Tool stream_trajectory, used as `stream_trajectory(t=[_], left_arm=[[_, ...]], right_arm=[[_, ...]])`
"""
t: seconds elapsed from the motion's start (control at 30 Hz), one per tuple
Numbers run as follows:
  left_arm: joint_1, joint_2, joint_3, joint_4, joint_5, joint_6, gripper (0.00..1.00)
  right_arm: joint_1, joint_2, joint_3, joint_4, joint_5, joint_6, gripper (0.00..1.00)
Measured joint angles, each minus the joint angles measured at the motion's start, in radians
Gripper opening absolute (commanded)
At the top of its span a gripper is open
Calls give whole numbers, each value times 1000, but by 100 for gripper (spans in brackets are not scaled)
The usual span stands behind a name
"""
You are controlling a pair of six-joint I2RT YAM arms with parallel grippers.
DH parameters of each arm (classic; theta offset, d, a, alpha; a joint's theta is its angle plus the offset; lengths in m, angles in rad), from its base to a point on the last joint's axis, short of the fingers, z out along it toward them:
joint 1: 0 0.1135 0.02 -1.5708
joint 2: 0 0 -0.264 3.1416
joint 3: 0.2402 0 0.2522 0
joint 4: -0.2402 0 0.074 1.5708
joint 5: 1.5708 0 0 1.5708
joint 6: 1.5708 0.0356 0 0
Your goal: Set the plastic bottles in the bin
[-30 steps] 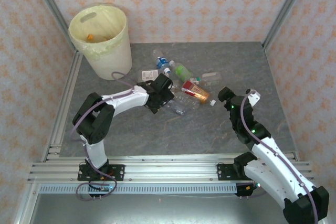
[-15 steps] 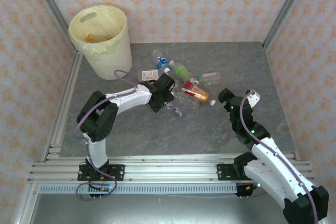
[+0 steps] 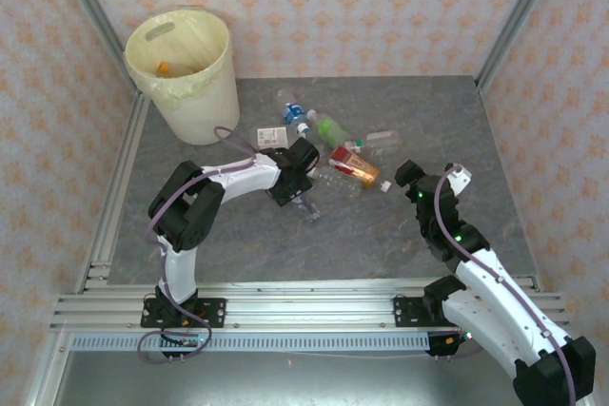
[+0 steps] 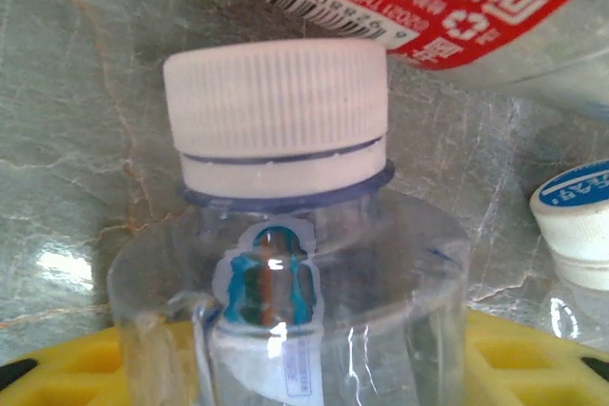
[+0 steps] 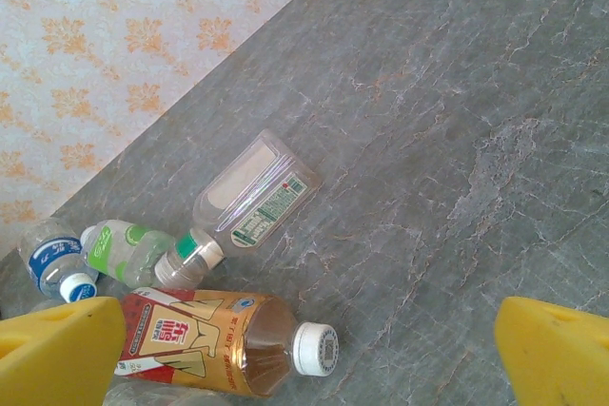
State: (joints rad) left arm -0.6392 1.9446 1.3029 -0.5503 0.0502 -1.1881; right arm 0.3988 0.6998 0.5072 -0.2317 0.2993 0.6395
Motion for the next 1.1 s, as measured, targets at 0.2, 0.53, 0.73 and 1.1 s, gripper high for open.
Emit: stream_trajectory(t=[0.2,0.53,0.73,1.1], left_arm=[[-9,-18,6,-10,-31,46,44],[-9,-217,93,-87,-184,177,44],[-6,-251,351,-136,-352,312,44],[172,-284,475,-80,-469,465,43]], right_arm=[[0,0,-5,16,-12,-8,99],[0,0,-29,122,-118,-71,99],[0,0,-40,196,-150,-99,99],[0,-24,-45,248,-169,-147,99]])
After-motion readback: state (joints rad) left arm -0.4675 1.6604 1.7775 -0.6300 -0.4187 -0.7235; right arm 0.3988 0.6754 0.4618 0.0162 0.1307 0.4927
